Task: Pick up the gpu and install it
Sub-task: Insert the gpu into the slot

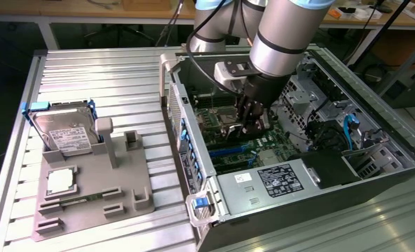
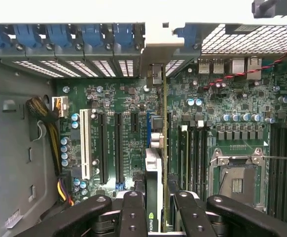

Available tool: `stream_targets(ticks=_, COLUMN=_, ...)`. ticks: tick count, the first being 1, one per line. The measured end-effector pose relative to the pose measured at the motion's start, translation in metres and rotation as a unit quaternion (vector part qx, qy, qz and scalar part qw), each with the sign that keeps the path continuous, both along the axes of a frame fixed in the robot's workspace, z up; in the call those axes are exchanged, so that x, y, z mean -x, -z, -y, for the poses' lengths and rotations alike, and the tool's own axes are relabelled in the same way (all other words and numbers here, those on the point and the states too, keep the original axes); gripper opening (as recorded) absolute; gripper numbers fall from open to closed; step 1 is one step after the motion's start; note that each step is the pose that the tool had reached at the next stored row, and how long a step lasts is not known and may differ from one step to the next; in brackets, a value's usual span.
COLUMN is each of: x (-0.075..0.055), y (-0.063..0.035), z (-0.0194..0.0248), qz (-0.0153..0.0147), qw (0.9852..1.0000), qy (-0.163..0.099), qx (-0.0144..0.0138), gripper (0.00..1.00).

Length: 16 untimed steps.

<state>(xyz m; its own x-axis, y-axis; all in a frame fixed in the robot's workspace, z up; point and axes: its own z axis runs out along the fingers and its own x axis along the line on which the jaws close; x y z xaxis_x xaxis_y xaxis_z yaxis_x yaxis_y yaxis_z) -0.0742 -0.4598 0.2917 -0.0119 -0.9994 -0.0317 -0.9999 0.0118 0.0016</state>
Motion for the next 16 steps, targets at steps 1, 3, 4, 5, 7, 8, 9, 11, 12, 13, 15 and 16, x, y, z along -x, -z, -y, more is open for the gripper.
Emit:
stream_targets(ticks=1, x=0.0, y=0.0014, z=0.0, qz=0.0, qw=1.0, qy=0.0, qx=0.0, gripper=0.27)
stream_targets(ticks=3, x=0.0, y=0.0037, z=0.0, qz=0.0001, qw=1.0, qy=0.0, qx=-0.0002, gripper=0.27)
stream_targets(ticks=4, x=-0.001, y=0.0037, z=0.0, qz=0.0, qw=1.0, qy=0.0, qx=-0.0001, gripper=0.27)
stream_targets(ticks=5, x=-0.001, y=0.0041, z=0.0, qz=0.0, qw=1.0, qy=0.0, qx=-0.0001, gripper=0.27)
stream_targets(ticks=7, x=-0.001, y=0.007, z=-0.0001, qz=0.0001, qw=1.0, qy=0.0, qx=-0.0001, gripper=0.27)
stream_targets(ticks=8, x=-0.001, y=0.008, z=-0.0001, qz=0.0001, qw=1.0, qy=0.0, qx=-0.0001, gripper=0.27)
stream_targets(ticks=9, x=-0.001, y=0.0092, z=-0.0001, qz=0.0001, qw=1.0, qy=0.0, qx=-0.0001, gripper=0.27)
stream_targets(ticks=11, x=0.0, y=0.0109, z=-0.0001, qz=0.0, qw=1.0, qy=0.0, qx=0.0, gripper=0.27)
stream_targets(ticks=12, x=0.001, y=0.0112, z=0.0, qz=0.0, qw=1.0, qy=0.0, qx=0.0, gripper=0.27)
stream_targets(ticks=13, x=0.002, y=0.0121, z=-0.0001, qz=0.0001, qw=1.0, qy=0.001, qx=-0.0002, gripper=0.27)
stream_targets(ticks=15, x=0.003, y=0.0136, z=-0.0001, qz=0.0, qw=1.0, qy=0.001, qx=-0.0001, gripper=0.27)
stream_targets(ticks=16, x=0.003, y=0.0151, z=-0.0001, qz=0.0, qw=1.0, qy=0.001, qx=-0.0001, gripper=0.27)
